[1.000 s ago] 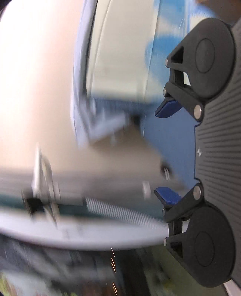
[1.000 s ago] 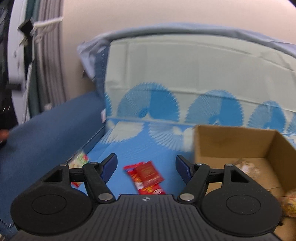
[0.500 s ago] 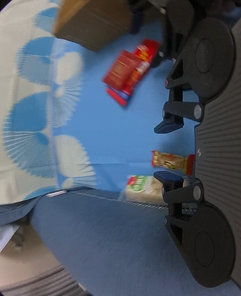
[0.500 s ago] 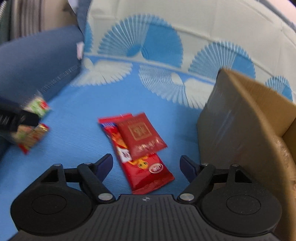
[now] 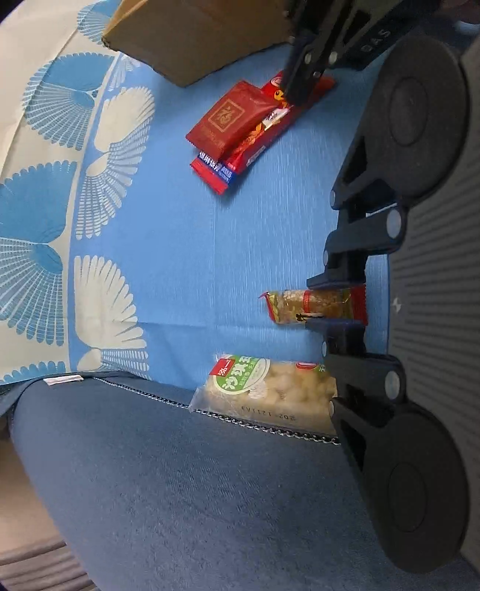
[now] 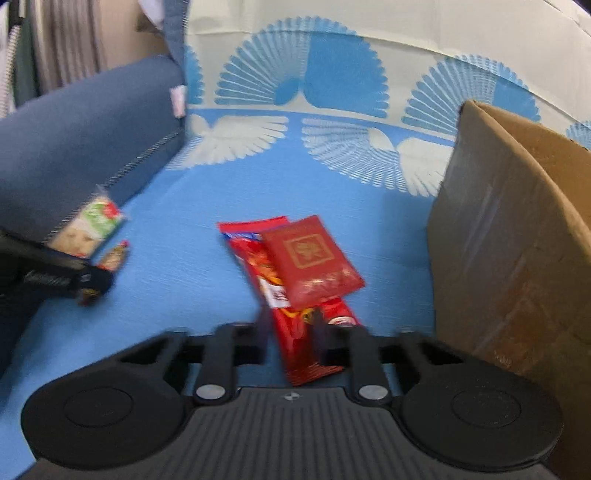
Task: Organize snacks
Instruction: 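Grasp the red spicy snack bag with the right tool while the left grasps the small yellow snack, then lift the red bag with the right tool while the left lifts the yellow snack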
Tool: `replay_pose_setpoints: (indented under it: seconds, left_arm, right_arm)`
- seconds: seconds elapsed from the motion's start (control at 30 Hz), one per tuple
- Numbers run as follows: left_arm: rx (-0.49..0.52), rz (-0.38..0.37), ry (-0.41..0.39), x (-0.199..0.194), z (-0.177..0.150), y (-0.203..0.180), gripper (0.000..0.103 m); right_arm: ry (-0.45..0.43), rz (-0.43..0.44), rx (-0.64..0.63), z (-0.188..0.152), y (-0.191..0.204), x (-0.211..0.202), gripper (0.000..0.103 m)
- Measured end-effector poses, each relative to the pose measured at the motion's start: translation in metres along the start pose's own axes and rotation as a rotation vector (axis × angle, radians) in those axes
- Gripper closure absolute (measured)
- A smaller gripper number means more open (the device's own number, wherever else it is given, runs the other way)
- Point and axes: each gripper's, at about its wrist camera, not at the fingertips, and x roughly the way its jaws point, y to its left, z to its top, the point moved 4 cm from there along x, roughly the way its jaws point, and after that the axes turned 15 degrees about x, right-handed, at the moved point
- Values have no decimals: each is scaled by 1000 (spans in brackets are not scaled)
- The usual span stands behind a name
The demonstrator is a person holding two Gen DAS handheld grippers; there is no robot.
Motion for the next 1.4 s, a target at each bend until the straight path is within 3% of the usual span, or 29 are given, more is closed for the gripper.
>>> replay_pose_setpoints:
  seconds: [0.03,0.23,0.3,0.33,0.37,0.4,0.63,0.8,0.9,0.93,0.97,1.07,1.27,1.4]
  left_arm:
    - [-6,-15,-5,-1,3,-1,86]
    - [-83,-114,4,-26,-13,2,86]
    - [-88,-133,18,-38,-24,2,86]
    - [-80,-137,25,-45,-30,1,86]
    - [-63,-137,35,-52,-38,-2,86]
    - [-45,-137,43,-57,-45,-5,86]
    - [-23,-159,76,-54,-59,-12,86]
    - [-60,-169,87,-46,-53,-8,86]
    - [-62,-156,100,-42,-51,-6,86]
    - [-68,-156,98,-42,-50,-5,86]
    - [-72,-154,96,-42,-50,-5,86]
    - [-81,-157,96,-41,-49,-3,86]
    - [-103,-163,93,-42,-50,2,86]
    - [-111,-172,93,-41,-50,3,86]
  right_arm:
    - [2,9,-6,-1,1,-4,101]
    - [4,26,-50,-7,9,-24,100]
    - [-27,-10,-70,-5,10,-24,78]
    - [-44,-27,-78,-4,11,-23,43]
    - [-66,-44,-79,-1,11,-21,18]
    - [-91,-55,-76,1,10,-18,12]
    - [-66,-98,-48,9,3,26,10]
    - [-4,-50,58,9,-6,45,10]
    - [-10,-19,49,5,2,38,35]
    - [-16,-6,39,3,5,35,49]
    - [-13,13,34,1,9,30,52]
    - [5,50,44,-5,14,20,54]
    - [53,28,37,-12,19,-10,55]
    - [156,13,110,-15,12,-46,55]
